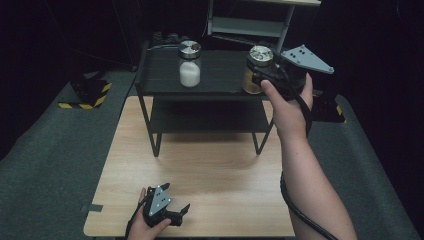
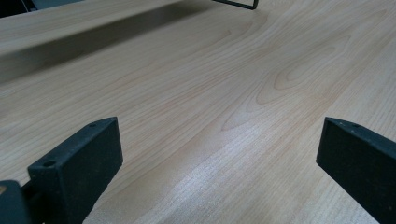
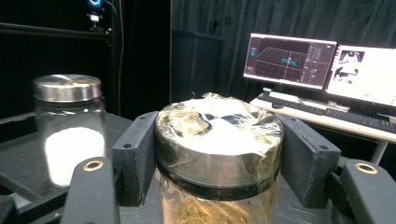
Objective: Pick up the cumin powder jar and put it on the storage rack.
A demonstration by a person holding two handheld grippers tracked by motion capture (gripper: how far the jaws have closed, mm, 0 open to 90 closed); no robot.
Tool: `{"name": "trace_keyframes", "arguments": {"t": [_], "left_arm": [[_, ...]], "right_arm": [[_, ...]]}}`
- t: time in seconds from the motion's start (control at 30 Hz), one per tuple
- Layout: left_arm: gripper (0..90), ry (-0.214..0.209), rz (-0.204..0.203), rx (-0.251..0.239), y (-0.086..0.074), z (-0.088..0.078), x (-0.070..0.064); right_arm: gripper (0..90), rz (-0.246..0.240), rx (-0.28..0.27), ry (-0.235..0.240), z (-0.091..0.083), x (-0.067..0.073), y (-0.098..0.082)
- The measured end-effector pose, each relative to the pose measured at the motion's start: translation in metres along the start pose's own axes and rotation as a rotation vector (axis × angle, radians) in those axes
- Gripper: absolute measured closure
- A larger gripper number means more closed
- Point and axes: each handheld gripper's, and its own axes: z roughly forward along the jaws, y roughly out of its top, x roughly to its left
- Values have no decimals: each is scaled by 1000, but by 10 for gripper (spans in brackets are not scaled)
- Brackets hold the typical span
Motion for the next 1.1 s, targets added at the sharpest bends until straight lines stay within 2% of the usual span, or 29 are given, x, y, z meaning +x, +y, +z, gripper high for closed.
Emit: {"name": "trace_keyframes", "arguments": {"t": [0.17, 0.37, 0.73, 1.1], "left_arm": [[8, -1, 8, 2, 0, 0, 0], [8, -3, -1, -4, -1, 0, 1], [8, -10, 4, -1, 0, 0, 2], [8, -10, 9, 2, 0, 0, 1]], "right_arm": [[349, 5, 16, -4, 14, -3, 0], [348, 16, 33, -16, 28, -4, 0], [348, 15, 35, -22, 36, -4, -2], [346, 46, 22, -17, 39, -10, -10]]}}
